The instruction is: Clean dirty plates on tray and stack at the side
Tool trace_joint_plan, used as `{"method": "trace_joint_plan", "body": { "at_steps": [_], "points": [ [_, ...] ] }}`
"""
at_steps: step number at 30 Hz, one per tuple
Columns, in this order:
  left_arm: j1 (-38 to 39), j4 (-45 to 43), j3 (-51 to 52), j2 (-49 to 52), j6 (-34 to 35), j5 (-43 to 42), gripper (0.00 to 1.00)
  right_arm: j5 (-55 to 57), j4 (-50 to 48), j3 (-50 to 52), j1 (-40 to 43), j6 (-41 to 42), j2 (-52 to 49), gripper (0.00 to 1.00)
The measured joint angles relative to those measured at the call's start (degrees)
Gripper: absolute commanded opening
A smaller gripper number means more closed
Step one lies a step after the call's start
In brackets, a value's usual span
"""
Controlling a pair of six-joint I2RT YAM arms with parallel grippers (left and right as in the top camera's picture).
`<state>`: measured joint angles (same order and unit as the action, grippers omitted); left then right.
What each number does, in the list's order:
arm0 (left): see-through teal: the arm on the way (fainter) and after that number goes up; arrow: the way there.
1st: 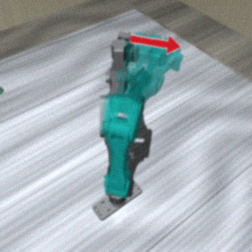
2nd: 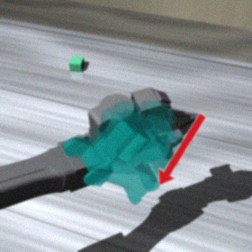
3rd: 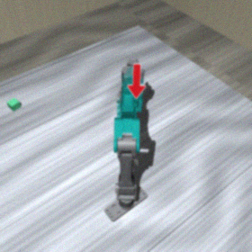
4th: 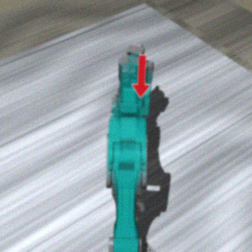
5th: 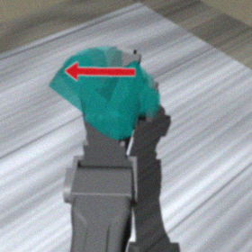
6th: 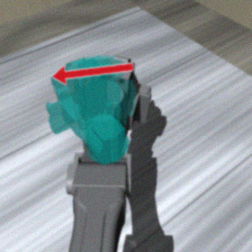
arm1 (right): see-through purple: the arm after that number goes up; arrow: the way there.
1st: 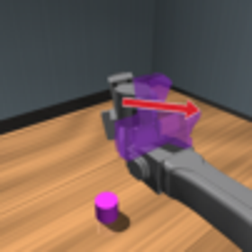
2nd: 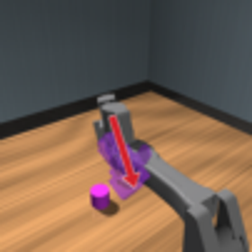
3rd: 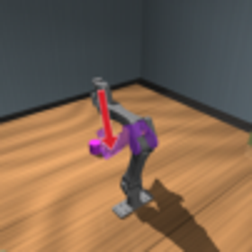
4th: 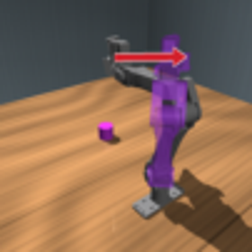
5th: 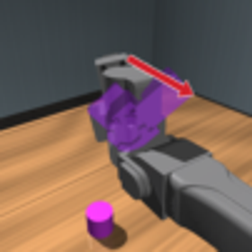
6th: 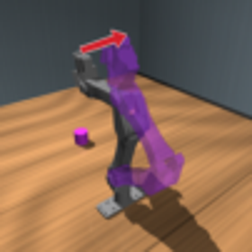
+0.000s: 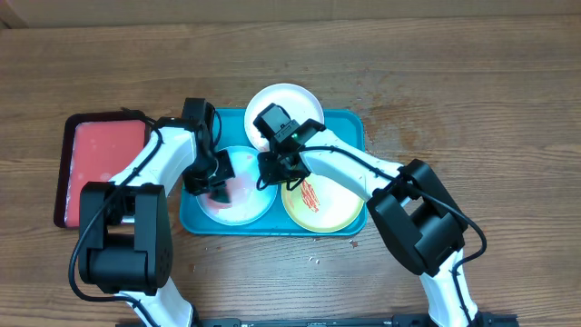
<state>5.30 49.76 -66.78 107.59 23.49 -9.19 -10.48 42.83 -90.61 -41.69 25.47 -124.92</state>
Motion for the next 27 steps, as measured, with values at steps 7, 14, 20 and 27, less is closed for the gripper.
{"method": "trace_joint_plan", "body": {
  "at_steps": [7, 14, 20, 27],
  "points": [
    [0.72, -0.13, 0.00, 0.11, -2.47, -11.15, 0.04, 0.20, -0.09, 0.00, 0.02, -0.02, 0.00, 0.15],
    [0.57, 2.32, 0.00, 0.11, -2.29, -5.20, 0.04, 0.22, -0.07, 0.00, 0.02, -0.04, 0.00, 0.15],
    [-0.04, 6.54, 0.00, 0.11, 0.42, 10.62, 0.04, 0.00, -0.42, 0.00, -0.04, -0.02, 0.00, 0.15],
    [-0.04, 1.73, 0.00, 0.11, 0.85, 16.00, 0.04, -0.20, -0.85, 0.00, -0.42, 0.00, 0.00, 0.15]
  ]
}}
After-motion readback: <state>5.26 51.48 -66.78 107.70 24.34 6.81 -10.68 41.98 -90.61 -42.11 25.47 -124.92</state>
